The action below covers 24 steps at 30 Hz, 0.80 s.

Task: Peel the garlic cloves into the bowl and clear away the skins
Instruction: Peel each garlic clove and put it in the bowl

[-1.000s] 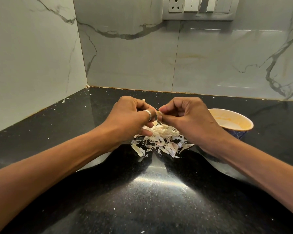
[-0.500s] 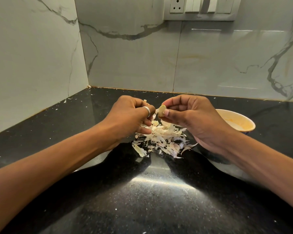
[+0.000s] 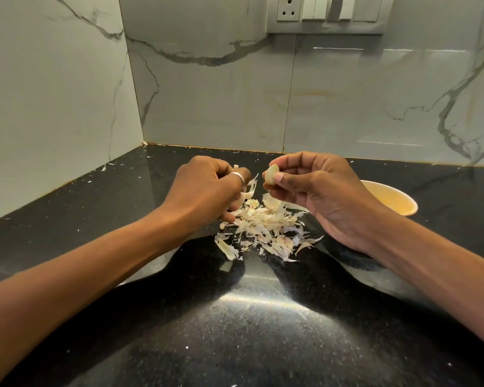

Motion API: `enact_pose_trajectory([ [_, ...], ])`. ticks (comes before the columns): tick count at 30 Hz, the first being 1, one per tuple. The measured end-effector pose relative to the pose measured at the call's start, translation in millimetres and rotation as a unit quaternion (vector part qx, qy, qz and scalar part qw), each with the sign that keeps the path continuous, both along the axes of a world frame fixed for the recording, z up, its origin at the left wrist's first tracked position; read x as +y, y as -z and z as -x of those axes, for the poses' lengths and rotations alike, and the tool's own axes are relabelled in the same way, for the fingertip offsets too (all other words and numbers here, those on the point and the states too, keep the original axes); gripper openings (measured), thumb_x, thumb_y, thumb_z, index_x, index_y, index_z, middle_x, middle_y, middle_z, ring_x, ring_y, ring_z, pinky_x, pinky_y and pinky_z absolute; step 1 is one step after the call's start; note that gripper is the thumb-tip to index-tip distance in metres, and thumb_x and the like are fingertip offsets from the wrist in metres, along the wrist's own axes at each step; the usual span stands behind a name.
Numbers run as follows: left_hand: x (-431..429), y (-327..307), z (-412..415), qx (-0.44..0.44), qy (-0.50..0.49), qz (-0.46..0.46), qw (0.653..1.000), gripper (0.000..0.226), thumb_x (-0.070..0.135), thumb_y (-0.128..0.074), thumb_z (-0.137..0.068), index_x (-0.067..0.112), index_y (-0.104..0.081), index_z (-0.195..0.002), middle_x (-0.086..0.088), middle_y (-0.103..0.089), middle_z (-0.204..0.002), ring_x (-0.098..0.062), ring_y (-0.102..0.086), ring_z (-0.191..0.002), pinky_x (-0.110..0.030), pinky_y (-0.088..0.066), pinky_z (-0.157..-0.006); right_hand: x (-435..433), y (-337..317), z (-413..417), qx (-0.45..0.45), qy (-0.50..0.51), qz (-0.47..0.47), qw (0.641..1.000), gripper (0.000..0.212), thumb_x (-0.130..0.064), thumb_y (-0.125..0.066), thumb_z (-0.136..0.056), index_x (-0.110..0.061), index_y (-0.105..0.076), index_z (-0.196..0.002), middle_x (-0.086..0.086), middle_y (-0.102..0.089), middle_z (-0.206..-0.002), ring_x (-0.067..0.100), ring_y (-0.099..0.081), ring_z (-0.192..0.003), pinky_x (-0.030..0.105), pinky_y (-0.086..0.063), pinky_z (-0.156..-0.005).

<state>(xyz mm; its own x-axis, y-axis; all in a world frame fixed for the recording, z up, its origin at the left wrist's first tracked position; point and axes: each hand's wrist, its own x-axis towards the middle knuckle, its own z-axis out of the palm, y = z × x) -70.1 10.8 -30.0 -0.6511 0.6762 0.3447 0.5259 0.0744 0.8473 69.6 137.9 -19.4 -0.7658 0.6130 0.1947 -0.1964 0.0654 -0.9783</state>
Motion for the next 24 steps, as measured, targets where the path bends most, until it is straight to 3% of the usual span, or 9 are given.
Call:
enact_pose_trajectory([
  [4,-2.2,-1.2,-3.3,0.079,0.001,-0.011,0.997,0.004,0.016,-0.074,-0.089,0.018,-0.073,-0.085,-0.001,-0.071,-0.076,-0.015,-0.070,-0.063,-0.025,-0.056,-0.049,-1.6,2.8,1.0,-0.022,-0.005,-0.030,0.999,0.017,0.012,-0.065,-0.090,0.004,-0.069,-0.104,0.027,-0.073,-0.105,0.025,-0.072,-0.088,0.032,-0.064,-0.082],
  [8,-3.4,-1.3,-6.2,0.126,0.026,-0.022,0.991,0.004,0.026,-0.075,-0.089,0.023,-0.077,-0.091,0.009,-0.071,-0.073,-0.016,-0.071,-0.063,-0.031,-0.060,-0.050,-0.8,5.5,3.4,-0.025,-0.011,-0.061,0.998,0.017,0.012,-0.067,-0.089,0.006,-0.069,-0.105,0.024,-0.072,-0.097,0.025,-0.071,-0.088,0.034,-0.063,-0.086],
  [12,-1.9,-0.7,-6.7,0.128,0.036,-0.024,0.991,0.015,0.037,-0.078,-0.086,0.024,-0.079,-0.091,0.017,-0.069,-0.065,-0.012,-0.069,-0.059,-0.026,-0.058,-0.048,-0.6,6.7,3.5,-0.021,-0.019,-0.081,0.996,0.018,0.008,-0.070,-0.088,0.005,-0.070,-0.106,0.028,-0.073,-0.105,0.025,-0.072,-0.091,0.030,-0.062,-0.085],
  [24,1.0,3.7,-1.7,0.104,0.059,-0.020,0.993,0.012,0.026,-0.074,-0.091,0.018,-0.079,-0.099,0.006,-0.071,-0.069,-0.013,-0.069,-0.063,-0.024,-0.057,-0.051,1.3,7.8,2.7,-0.023,-0.026,-0.107,0.994,0.019,0.007,-0.070,-0.088,0.000,-0.074,-0.106,0.020,-0.077,-0.101,0.022,-0.074,-0.093,0.024,-0.060,-0.082],
])
